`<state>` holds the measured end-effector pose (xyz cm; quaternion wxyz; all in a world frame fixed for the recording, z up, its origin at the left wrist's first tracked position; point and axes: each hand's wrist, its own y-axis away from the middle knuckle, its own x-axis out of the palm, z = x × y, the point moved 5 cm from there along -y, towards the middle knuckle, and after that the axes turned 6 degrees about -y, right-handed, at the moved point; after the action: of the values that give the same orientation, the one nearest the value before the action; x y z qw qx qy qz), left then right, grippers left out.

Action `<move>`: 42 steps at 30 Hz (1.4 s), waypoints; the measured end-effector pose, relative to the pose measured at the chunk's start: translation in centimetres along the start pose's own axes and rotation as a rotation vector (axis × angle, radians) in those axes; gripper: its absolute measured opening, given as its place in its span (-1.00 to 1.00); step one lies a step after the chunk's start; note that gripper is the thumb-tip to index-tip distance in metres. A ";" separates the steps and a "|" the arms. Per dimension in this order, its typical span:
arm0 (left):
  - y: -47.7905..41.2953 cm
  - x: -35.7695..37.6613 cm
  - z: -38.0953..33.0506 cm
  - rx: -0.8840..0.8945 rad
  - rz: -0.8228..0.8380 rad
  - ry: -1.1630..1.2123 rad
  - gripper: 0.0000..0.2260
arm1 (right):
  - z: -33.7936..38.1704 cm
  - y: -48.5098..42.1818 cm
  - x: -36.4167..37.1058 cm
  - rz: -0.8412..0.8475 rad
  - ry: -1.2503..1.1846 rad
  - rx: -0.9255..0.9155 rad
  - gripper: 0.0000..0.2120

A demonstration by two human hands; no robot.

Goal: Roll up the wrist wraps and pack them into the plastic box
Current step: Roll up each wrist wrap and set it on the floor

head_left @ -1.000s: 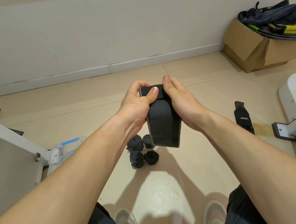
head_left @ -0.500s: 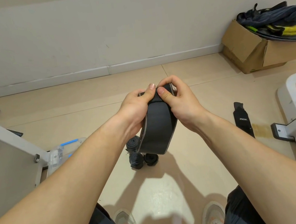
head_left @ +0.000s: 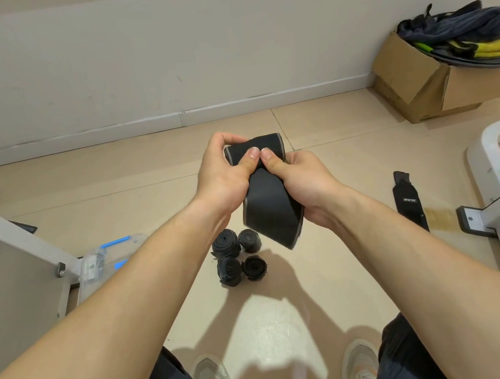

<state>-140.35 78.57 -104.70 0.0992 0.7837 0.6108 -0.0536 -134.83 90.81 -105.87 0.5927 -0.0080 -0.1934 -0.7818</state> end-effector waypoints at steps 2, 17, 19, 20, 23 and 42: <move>0.2 0.0 -0.6 0.106 -0.014 -0.091 -0.82 | 0.5 0.0 0.0 0.031 -0.041 -0.020 -0.68; 1.7 -0.5 -2.2 0.156 0.746 -0.023 -0.23 | 0.8 1.9 -0.9 0.399 0.065 0.189 -0.62; 1.9 -0.6 -2.4 0.180 0.744 -0.090 -0.21 | 0.5 1.7 -1.1 0.431 0.081 0.192 -0.60; 2.0 -0.6 -2.4 0.197 0.745 -0.112 -0.22 | 0.4 1.8 -1.0 0.442 0.097 0.196 -0.60; 2.2 -0.6 -2.4 0.232 0.735 -0.181 -0.30 | 0.1 2.2 -1.1 0.460 0.101 0.230 -0.61; 1.5 -1.5 -1.2 0.263 0.610 -0.359 -0.59 | -0.5 1.7 -2.8 0.546 0.117 0.279 -0.58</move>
<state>-139.33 77.08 -103.08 0.1144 0.9137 0.3103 -0.2361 -132.31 92.87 -106.51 0.7864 0.0669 -0.2553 -0.5585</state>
